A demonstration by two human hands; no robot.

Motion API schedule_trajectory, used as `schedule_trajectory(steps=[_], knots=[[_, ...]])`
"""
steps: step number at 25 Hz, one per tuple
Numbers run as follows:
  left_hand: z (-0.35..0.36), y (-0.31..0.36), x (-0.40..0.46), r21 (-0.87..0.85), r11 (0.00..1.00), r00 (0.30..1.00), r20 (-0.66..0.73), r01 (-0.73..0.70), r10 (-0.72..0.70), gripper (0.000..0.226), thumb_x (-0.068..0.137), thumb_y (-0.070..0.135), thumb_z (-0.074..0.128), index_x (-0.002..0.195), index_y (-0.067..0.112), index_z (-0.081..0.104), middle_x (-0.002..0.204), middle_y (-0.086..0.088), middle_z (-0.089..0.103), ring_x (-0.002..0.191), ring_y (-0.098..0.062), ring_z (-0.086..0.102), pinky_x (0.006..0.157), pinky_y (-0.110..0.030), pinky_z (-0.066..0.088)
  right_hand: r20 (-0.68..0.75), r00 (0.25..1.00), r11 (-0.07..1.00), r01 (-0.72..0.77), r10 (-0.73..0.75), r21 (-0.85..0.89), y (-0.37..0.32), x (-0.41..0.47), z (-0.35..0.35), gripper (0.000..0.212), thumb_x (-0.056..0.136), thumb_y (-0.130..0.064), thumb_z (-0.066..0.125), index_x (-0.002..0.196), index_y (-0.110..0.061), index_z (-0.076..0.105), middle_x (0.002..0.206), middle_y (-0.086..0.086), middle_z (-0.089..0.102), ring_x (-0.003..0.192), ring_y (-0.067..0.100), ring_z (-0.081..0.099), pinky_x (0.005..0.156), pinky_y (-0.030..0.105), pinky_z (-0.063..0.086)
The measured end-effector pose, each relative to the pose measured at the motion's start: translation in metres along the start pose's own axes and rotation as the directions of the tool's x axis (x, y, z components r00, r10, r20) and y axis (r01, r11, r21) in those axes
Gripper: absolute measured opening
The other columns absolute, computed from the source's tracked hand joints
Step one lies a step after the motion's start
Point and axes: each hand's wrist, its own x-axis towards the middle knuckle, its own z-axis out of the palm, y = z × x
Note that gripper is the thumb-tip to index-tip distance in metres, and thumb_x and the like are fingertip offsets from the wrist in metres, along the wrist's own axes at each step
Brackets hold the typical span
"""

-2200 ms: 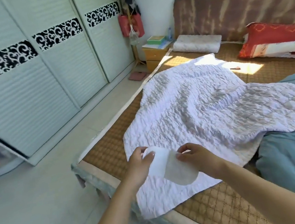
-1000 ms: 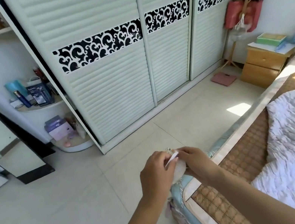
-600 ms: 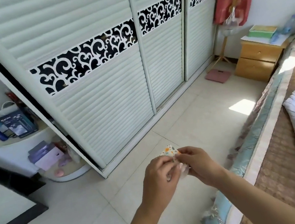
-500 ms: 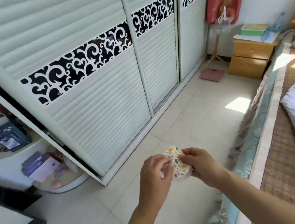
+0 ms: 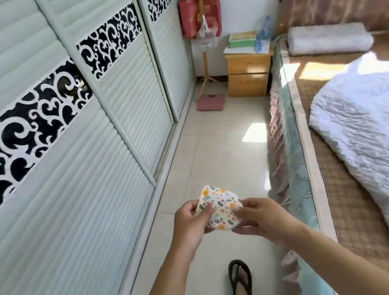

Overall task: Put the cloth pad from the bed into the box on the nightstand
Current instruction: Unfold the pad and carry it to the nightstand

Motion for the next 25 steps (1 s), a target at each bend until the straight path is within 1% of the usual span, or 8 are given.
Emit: schedule_trajectory(steps=[6,9,12,15,17,20,23,25], knots=[[0.02,0.055,0.139,0.04,0.998,0.996,0.067,0.057,-0.059,0.015,0.081,0.022,0.071,0.092,0.014,0.064,0.09,-0.004,0.073,0.08,-0.016,0.071,0.067,-0.031,0.06,-0.095,0.995,0.999,0.03,-0.033,-0.032,-0.083,0.116,-0.028,0.011,0.083,-0.009,0.068,0.089,-0.001,0.065,0.083,0.014,0.075,0.071,0.023,0.073,0.058,0.026,0.059],[0.032,0.087,0.21,0.04,0.998,0.992,0.114,0.048,-0.053,0.019,0.079,0.026,0.072,0.094,0.017,0.064,0.09,0.001,0.073,0.081,-0.013,0.07,0.061,-0.024,0.06,-0.091,0.995,0.995,0.037,-0.046,-0.094,-0.135,0.173,-0.045,0.012,0.084,-0.013,0.067,0.09,-0.002,0.066,0.082,0.012,0.076,0.073,0.023,0.073,0.059,0.027,0.059],[0.043,0.119,0.275,0.072,0.996,0.987,0.15,0.055,-0.066,0.018,0.08,0.027,0.072,0.094,0.02,0.064,0.093,0.001,0.072,0.081,-0.012,0.07,0.055,-0.018,0.057,-0.112,0.993,0.994,0.032,-0.044,-0.105,-0.188,0.221,-0.063,0.016,0.087,-0.022,0.065,0.096,-0.009,0.069,0.085,0.009,0.077,0.078,0.023,0.074,0.061,0.026,0.059],[0.055,0.144,0.331,0.102,0.994,0.947,0.315,0.036,-0.066,0.015,0.079,0.025,0.072,0.093,0.024,0.066,0.092,0.001,0.073,0.074,-0.008,0.072,0.055,-0.017,0.055,-0.065,0.997,0.987,0.03,-0.041,-0.159,-0.226,0.266,-0.077,0.015,0.085,-0.028,0.067,0.093,-0.017,0.071,0.085,0.003,0.077,0.081,0.019,0.074,0.063,0.026,0.059],[0.066,0.162,0.378,0.127,0.992,0.922,0.383,0.014,-0.062,0.021,0.078,0.028,0.073,0.097,0.026,0.065,0.094,0.002,0.073,0.075,-0.006,0.072,0.056,-0.016,0.055,-0.075,0.997,0.979,0.008,-0.024,-0.205,-0.249,0.305,-0.085,0.014,0.082,-0.025,0.07,0.09,-0.014,0.071,0.086,0.004,0.077,0.083,0.02,0.074,0.066,0.028,0.06],[0.084,0.187,0.46,0.072,0.996,0.94,0.334,0.051,-0.072,0.033,0.078,0.031,0.072,0.107,0.023,0.059,0.096,0.0,0.072,0.081,-0.011,0.071,0.057,-0.02,0.057,-0.162,0.986,0.989,0.025,-0.049,-0.146,-0.285,0.374,-0.099,0.02,0.079,-0.018,0.073,0.093,-0.005,0.068,0.09,0.009,0.075,0.083,0.021,0.074,0.065,0.028,0.059],[0.097,0.211,0.534,0.014,0.995,0.942,0.321,0.096,-0.095,0.022,0.078,0.022,0.073,0.098,0.019,0.062,0.087,0.001,0.075,0.073,-0.01,0.073,0.054,-0.02,0.056,-0.228,0.972,0.997,0.035,-0.051,-0.071,-0.323,0.437,-0.113,0.023,0.082,-0.017,0.07,0.1,-0.002,0.066,0.097,0.013,0.074,0.087,0.024,0.073,0.068,0.031,0.06],[0.105,0.231,0.589,0.025,0.995,0.943,0.32,0.092,-0.095,0.013,0.08,0.018,0.072,0.089,0.021,0.064,0.082,0.004,0.075,0.068,-0.008,0.073,0.052,-0.019,0.055,-0.266,0.963,0.992,0.008,-0.041,-0.123,-0.354,0.479,-0.125,0.021,0.087,-0.022,0.064,0.1,-0.005,0.067,0.096,0.012,0.075,0.084,0.021,0.073,0.07,0.032,0.06]])
